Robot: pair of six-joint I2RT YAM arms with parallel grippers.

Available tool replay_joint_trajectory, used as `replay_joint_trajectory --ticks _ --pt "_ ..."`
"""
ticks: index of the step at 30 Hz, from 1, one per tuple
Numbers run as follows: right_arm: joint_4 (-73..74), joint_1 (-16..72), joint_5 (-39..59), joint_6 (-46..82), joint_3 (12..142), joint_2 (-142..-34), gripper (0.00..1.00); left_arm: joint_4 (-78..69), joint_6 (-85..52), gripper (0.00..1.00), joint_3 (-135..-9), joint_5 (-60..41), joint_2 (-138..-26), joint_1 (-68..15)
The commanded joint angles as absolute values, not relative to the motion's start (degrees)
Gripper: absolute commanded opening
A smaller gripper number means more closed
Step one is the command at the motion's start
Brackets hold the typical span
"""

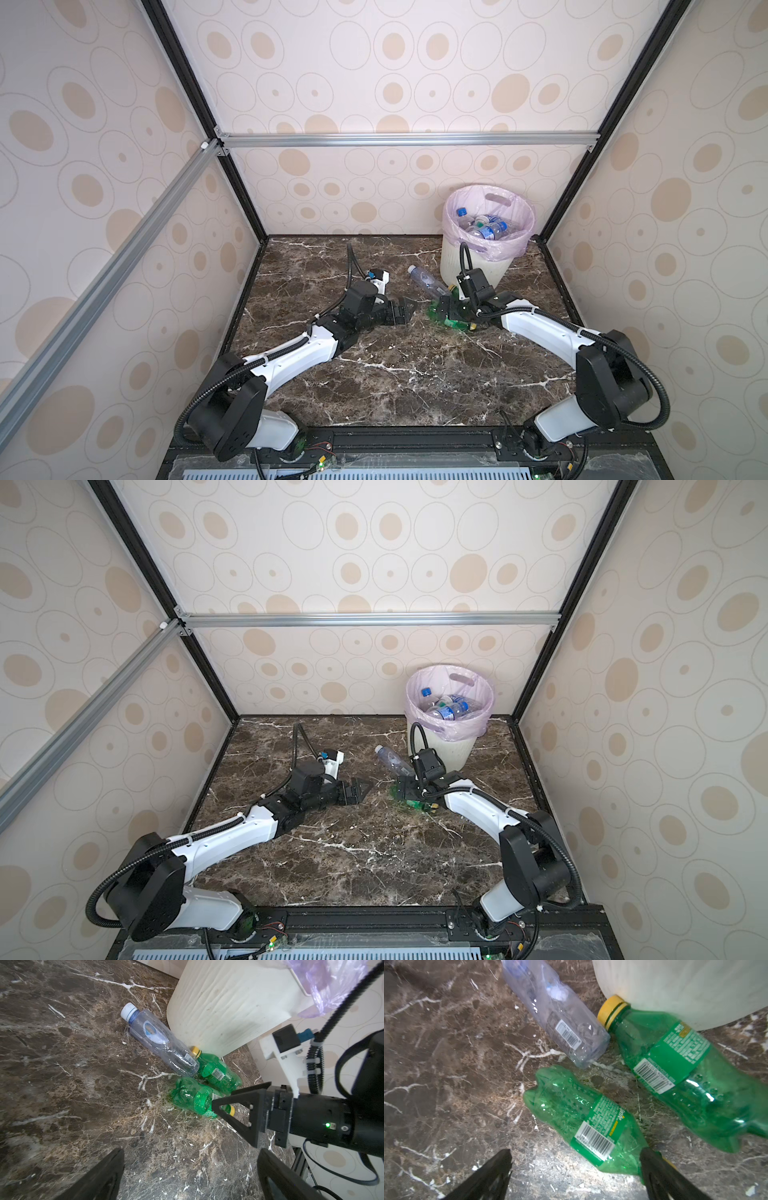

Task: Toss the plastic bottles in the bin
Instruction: 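Grasp the Sprite bottle near its yellow cap with the right gripper and lift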

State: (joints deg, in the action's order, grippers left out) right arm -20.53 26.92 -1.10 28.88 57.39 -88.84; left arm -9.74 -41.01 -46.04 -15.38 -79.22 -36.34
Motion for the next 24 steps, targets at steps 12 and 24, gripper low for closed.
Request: replay_joint_trajectory --ticks 12,24 --pt "-19.52 27.62 3.8 29.95 55.51 -90.94 0.99 -9.97 -41.56 0.99 -45.53 -15.75 -77.65 -35.02" --pt "-17.23 33.63 5.71 34.72 56.66 -91.86 0.98 -7.05 -39.85 0.99 -45.78 -13.29 -73.57 -31.96"
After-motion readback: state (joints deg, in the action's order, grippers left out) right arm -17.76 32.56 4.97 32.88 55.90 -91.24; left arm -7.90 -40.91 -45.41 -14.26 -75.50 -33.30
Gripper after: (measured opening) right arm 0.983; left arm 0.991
